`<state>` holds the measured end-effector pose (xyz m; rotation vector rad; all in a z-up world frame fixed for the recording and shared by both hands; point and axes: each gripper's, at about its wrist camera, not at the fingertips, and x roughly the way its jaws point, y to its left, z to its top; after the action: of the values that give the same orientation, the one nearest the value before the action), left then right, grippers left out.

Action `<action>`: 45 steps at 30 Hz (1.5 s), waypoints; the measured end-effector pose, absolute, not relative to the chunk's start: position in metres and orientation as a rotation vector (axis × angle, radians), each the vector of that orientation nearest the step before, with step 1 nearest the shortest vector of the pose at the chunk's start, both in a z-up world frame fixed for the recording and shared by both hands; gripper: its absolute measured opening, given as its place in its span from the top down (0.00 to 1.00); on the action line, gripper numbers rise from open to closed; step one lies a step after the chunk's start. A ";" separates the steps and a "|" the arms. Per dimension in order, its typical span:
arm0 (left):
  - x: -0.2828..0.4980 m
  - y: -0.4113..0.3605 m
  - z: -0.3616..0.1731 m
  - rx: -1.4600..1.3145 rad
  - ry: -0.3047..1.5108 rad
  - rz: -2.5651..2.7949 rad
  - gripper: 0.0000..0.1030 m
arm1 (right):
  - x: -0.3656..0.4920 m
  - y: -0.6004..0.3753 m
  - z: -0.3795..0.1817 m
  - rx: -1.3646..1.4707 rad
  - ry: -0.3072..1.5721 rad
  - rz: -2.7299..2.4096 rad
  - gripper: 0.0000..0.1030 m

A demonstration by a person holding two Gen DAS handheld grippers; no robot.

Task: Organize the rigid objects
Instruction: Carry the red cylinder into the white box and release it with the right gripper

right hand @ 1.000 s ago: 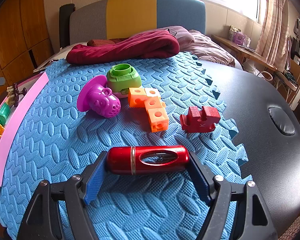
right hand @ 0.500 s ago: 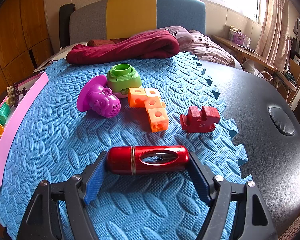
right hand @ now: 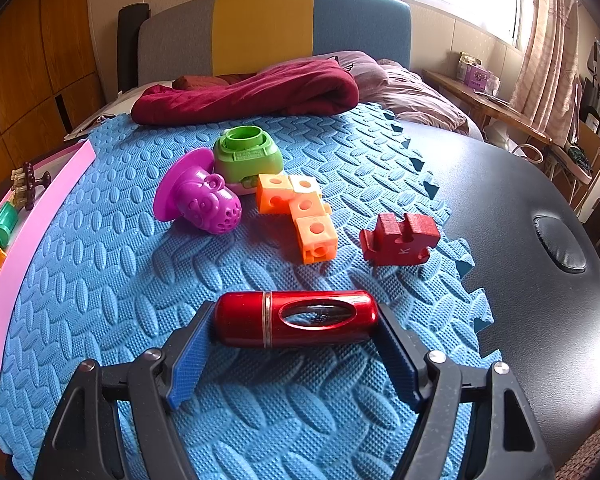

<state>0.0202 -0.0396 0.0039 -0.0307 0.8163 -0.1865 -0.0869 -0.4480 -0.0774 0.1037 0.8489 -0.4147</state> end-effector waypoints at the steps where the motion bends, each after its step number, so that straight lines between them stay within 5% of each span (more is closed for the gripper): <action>1: 0.020 -0.037 0.003 -0.032 0.819 -0.182 0.23 | -0.087 -0.448 -0.077 0.105 0.851 -0.419 0.26; 45: 0.022 0.009 -0.017 -0.089 0.847 -0.083 0.23 | 0.037 -0.269 -0.026 0.092 0.850 0.055 0.26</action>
<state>0.0224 0.0085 -0.0169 -0.0894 0.8472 -0.0829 0.0367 -0.2689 -0.0264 0.0917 0.8500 0.0545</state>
